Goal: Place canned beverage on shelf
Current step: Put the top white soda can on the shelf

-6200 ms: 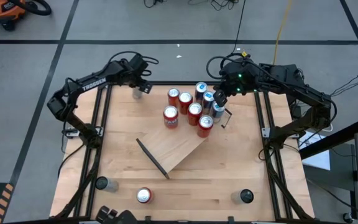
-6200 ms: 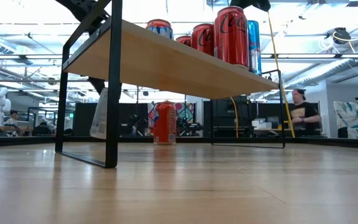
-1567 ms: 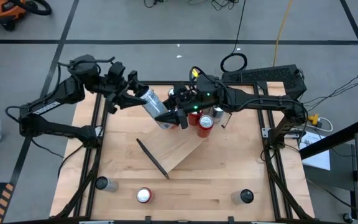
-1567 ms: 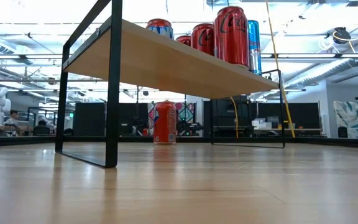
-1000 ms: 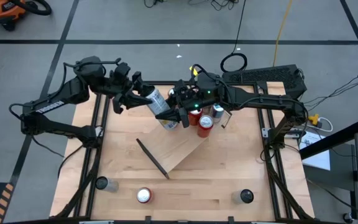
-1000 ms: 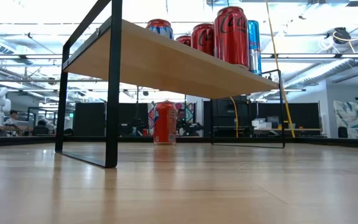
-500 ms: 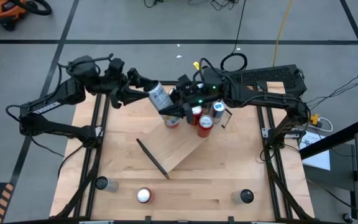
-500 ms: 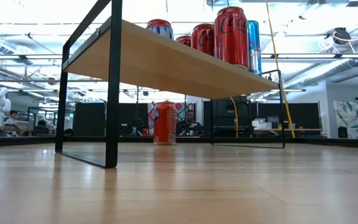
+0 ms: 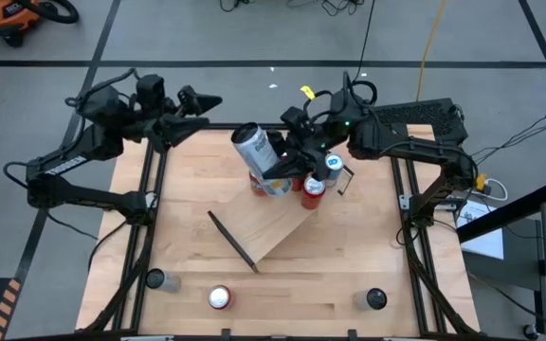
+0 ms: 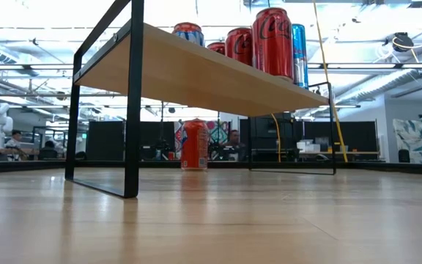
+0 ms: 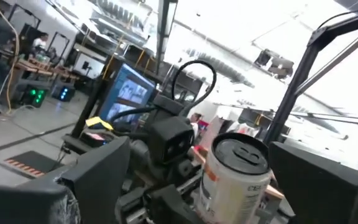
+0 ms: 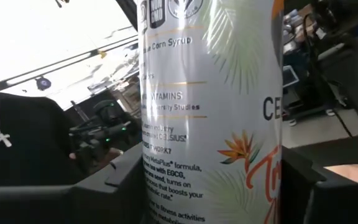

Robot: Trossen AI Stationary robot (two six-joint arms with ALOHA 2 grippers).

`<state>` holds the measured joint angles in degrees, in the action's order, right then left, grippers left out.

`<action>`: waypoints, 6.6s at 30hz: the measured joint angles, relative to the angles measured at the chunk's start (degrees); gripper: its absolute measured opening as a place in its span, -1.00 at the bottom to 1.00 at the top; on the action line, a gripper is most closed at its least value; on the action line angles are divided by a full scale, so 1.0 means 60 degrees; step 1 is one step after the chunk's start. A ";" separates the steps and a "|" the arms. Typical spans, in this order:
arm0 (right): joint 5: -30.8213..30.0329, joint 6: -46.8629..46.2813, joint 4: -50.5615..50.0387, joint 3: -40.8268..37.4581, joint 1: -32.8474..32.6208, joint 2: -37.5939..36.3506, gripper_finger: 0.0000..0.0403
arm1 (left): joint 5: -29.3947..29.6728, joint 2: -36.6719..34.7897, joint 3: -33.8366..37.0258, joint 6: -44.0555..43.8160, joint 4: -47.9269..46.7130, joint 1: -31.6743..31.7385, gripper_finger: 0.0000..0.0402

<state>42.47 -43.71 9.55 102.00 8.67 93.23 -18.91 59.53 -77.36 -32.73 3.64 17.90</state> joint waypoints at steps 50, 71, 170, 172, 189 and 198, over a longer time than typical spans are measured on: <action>-1.0289 0.8981 -0.1803 0.0007 -0.0648 0.0241 0.12 | 0.7280 0.1923 0.0007 0.3096 0.0794 -0.2292 0.93; -0.9795 0.9298 -0.2673 0.0007 -0.0634 0.0237 0.19 | 0.7105 0.1898 0.0007 0.3044 0.0709 -0.2292 0.42; -0.3404 0.5206 -0.4071 0.0004 0.1813 -0.0697 0.15 | 0.7269 0.1592 0.0007 0.2360 0.1869 -0.2292 0.96; -0.4066 0.5559 -0.4293 0.0004 0.1762 -0.0805 0.14 | 0.7438 0.1592 0.0007 0.2415 0.1917 -0.2271 0.96; -0.9094 0.7936 -0.4887 0.0011 0.0722 -0.0808 0.14 | 0.7996 0.1713 0.0008 0.2943 0.2092 -0.2165 0.96; -0.9979 0.8082 -0.4706 0.0011 0.0338 -0.0649 0.15 | 0.7706 0.2309 0.0011 0.3463 0.2625 -0.2094 0.96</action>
<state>-17.40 4.78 -18.68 102.06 10.69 89.34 27.33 73.38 -77.30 -11.95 19.39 5.33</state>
